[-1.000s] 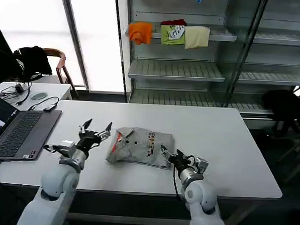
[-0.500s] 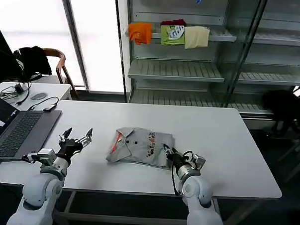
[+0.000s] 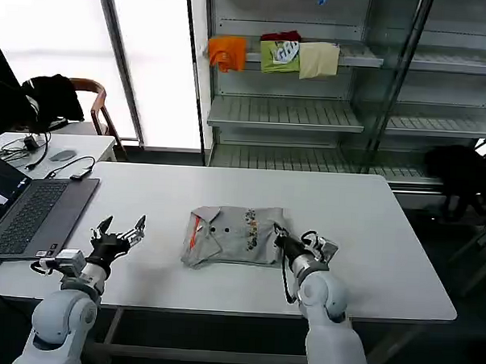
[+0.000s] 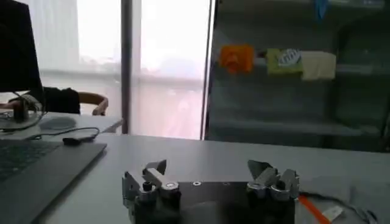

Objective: Fold and organize the clothes.

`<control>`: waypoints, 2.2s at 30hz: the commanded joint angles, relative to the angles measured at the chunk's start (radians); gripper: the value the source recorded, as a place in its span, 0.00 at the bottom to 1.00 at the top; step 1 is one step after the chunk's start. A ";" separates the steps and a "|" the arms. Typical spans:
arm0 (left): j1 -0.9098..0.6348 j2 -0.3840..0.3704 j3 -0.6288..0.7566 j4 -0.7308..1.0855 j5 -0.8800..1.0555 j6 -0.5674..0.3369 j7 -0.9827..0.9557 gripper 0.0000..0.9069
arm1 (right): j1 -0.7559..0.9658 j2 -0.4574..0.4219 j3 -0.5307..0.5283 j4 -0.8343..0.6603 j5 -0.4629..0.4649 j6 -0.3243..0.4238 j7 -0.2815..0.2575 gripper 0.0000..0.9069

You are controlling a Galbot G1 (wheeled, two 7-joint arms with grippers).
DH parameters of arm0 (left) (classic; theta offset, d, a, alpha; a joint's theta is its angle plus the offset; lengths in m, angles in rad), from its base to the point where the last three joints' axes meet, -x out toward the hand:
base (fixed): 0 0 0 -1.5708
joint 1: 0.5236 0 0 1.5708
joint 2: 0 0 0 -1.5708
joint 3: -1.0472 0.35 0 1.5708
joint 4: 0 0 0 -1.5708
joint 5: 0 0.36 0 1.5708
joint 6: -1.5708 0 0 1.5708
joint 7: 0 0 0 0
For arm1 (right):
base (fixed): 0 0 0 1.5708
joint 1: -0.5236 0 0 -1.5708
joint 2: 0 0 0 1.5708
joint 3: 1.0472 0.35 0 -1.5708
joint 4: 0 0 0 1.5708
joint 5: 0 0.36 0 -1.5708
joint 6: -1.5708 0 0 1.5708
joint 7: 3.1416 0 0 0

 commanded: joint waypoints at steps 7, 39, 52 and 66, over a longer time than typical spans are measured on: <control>0.027 -0.001 -0.023 -0.007 -0.007 0.016 -0.001 1.00 | 0.058 -0.112 0.006 0.005 0.005 -0.001 0.017 0.00; 0.031 -0.016 -0.003 -0.006 -0.008 0.028 -0.002 1.00 | 0.001 -0.185 0.045 0.006 -0.013 0.001 -0.005 0.00; 0.047 -0.017 -0.006 -0.006 -0.008 0.023 -0.001 1.00 | 0.011 -0.182 0.045 -0.015 -0.042 0.001 -0.020 1.00; 0.038 -0.019 0.001 -0.007 -0.010 0.025 -0.001 1.00 | -0.097 -0.215 0.106 0.085 -0.226 0.004 -0.139 1.00</control>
